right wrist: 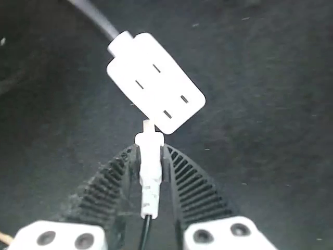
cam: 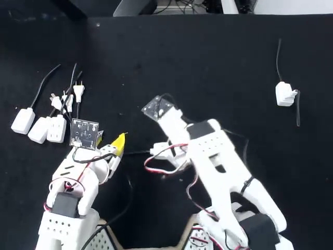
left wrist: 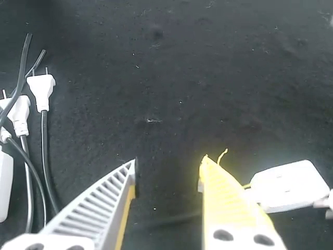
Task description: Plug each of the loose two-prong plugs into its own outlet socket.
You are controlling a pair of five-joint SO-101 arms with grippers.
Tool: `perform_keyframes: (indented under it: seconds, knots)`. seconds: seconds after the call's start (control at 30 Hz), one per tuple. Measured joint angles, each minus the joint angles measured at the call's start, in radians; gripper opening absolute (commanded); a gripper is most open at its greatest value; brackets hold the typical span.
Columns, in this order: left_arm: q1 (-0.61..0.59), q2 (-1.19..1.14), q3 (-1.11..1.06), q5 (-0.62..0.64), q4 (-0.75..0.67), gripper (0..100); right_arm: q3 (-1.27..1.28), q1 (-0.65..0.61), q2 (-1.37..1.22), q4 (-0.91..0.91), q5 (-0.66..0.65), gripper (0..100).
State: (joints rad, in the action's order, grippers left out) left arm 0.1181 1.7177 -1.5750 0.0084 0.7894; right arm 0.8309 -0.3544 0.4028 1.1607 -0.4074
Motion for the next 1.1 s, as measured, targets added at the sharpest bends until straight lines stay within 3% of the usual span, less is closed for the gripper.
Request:
perform_keyframes:
  seconds: [0.27, 0.57, 1.1]
  knots:
    - [0.0, 0.0, 0.0, 0.0, 0.0, 20, -0.081, 0.063, -0.098, -0.048, -0.012, 1.1]
    - [0.0, 0.0, 0.0, 0.0, 0.0, 20, -0.405, 0.095, -0.109, 0.339, -0.012, 1.1]
    - [0.0, 0.0, -0.083, 0.0, -0.046, 20, -0.717, 0.023, -0.486, 0.482, 0.029, 1.1]
